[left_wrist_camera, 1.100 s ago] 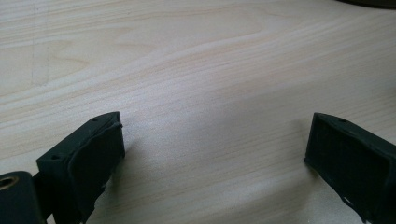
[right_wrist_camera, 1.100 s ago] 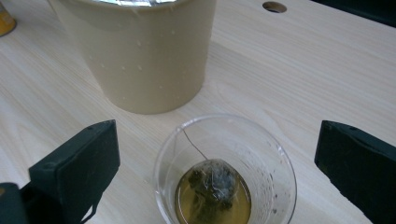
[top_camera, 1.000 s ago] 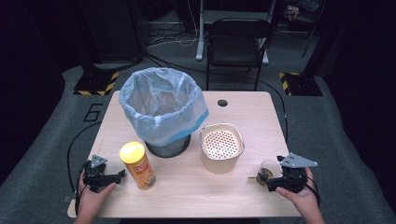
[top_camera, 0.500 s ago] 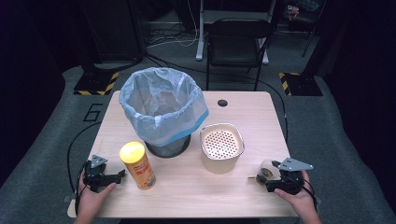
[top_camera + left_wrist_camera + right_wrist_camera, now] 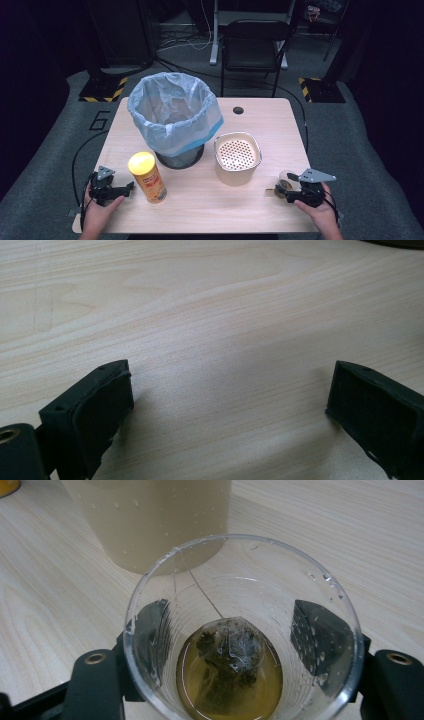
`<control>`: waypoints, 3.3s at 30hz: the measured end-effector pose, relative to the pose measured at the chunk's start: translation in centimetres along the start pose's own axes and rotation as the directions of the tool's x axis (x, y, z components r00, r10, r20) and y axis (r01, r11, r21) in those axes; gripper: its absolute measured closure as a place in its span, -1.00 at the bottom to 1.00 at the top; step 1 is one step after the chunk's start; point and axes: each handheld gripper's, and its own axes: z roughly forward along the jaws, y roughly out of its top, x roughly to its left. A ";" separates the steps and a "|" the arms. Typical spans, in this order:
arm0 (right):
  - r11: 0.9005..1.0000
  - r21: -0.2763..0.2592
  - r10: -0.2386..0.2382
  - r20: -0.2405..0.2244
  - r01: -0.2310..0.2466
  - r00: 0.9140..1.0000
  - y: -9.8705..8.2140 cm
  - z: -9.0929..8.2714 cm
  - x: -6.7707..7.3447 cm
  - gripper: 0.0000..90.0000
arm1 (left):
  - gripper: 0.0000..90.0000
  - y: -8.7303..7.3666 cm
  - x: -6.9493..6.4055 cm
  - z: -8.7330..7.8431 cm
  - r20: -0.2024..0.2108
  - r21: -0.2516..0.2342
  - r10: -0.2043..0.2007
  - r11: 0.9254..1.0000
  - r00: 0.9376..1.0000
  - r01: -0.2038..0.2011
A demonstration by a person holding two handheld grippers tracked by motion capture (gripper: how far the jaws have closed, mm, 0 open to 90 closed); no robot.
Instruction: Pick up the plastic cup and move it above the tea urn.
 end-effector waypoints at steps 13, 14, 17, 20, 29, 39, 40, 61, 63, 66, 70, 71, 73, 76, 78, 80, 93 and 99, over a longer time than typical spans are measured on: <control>1.000 -0.011 -0.025 -0.009 0.025 1.000 1.6 0.1 -0.4 -0.26 | -0.90 0.0 0.0 0.0 -0.001 0.001 0.002 1.000 1.000 -0.002; 0.999 -0.014 -0.033 -0.019 0.033 0.999 1.9 0.0 -0.5 -0.26 | -0.90 0.0 0.0 0.0 -0.001 0.001 0.003 1.000 1.000 -0.003; 0.999 -0.022 -0.047 -0.011 0.047 0.999 2.6 0.1 -0.6 -0.25 | -0.90 0.0 0.0 0.0 -0.001 0.001 0.003 1.000 1.000 -0.003; 0.996 -0.022 -0.084 -0.004 0.084 0.996 3.7 0.3 -0.9 -0.24 | -0.90 0.0 0.0 0.0 0.000 0.001 0.000 1.000 1.000 0.000; 0.990 -0.020 -0.142 0.013 0.142 0.990 6.4 0.4 -1.5 -0.23 | -0.90 0.0 0.0 0.0 -0.001 0.001 0.002 1.000 1.000 -0.002; 0.985 -0.017 -0.173 0.007 0.173 0.985 9.6 0.4 -2.4 -0.21 | -0.90 0.0 0.0 0.0 -0.001 0.001 0.002 1.000 1.000 -0.002; 0.985 -0.015 -0.171 0.004 0.171 0.985 9.9 0.3 -2.4 -0.20 | -0.90 0.0 0.0 0.0 0.003 0.000 -0.006 1.000 1.000 0.006; 0.967 -0.081 -0.240 0.009 0.240 0.971 16.6 -0.5 -1.7 -0.20 | -0.90 0.0 0.0 0.0 -0.001 0.000 0.002 1.000 1.000 -0.002; 0.967 -0.078 -0.241 0.009 0.241 0.970 16.8 -0.5 -1.6 -0.20 | -0.90 0.0 0.0 0.0 0.002 0.000 -0.002 1.000 1.000 0.002; 0.963 -0.073 -0.259 0.004 0.259 0.966 17.3 0.0 -1.2 -0.20 | -0.90 0.0 0.0 0.0 -0.001 0.000 0.002 1.000 1.000 -0.002; 0.961 -0.073 -0.268 0.002 0.267 0.963 17.6 0.3 -1.0 -0.20 | -0.90 0.0 0.0 0.0 -0.001 0.000 0.003 1.000 1.000 -0.003; 0.960 -0.072 -0.270 0.000 0.269 0.963 17.7 0.4 -1.0 -0.19 | -0.90 0.0 0.0 0.0 0.000 0.000 -0.001 1.000 1.000 0.001; 0.957 -0.071 -0.284 -0.002 0.283 0.959 17.8 0.7 -1.0 -0.19 | -0.90 0.0 0.0 0.0 0.000 0.000 -0.001 1.000 1.000 0.001; 0.956 -0.063 -0.289 -0.008 0.288 0.957 17.8 1.2 -0.9 -0.19 | -0.90 0.0 0.0 0.0 0.000 0.000 -0.001 1.000 1.000 0.001; 0.952 -0.054 -0.303 -0.010 0.302 0.953 17.8 1.6 -0.8 -0.19 | -0.90 0.0 0.0 0.0 -0.001 0.000 0.002 1.000 1.000 -0.002; 0.950 -0.053 -0.308 -0.016 0.307 0.951 17.8 1.9 -0.7 -0.19 | -0.90 0.0 0.0 0.0 0.002 0.000 0.000 1.000 1.000 0.000; 0.931 -0.009 -0.365 0.004 0.365 0.931 17.6 3.2 -0.6 -0.18 | -0.90 0.0 0.0 0.0 -0.001 0.000 0.002 1.000 1.000 -0.002; 0.922 -0.007 -0.388 0.014 0.388 0.922 17.4 3.5 -0.5 -0.18 | -0.90 0.0 0.0 0.0 -0.001 0.000 0.002 1.000 1.000 -0.002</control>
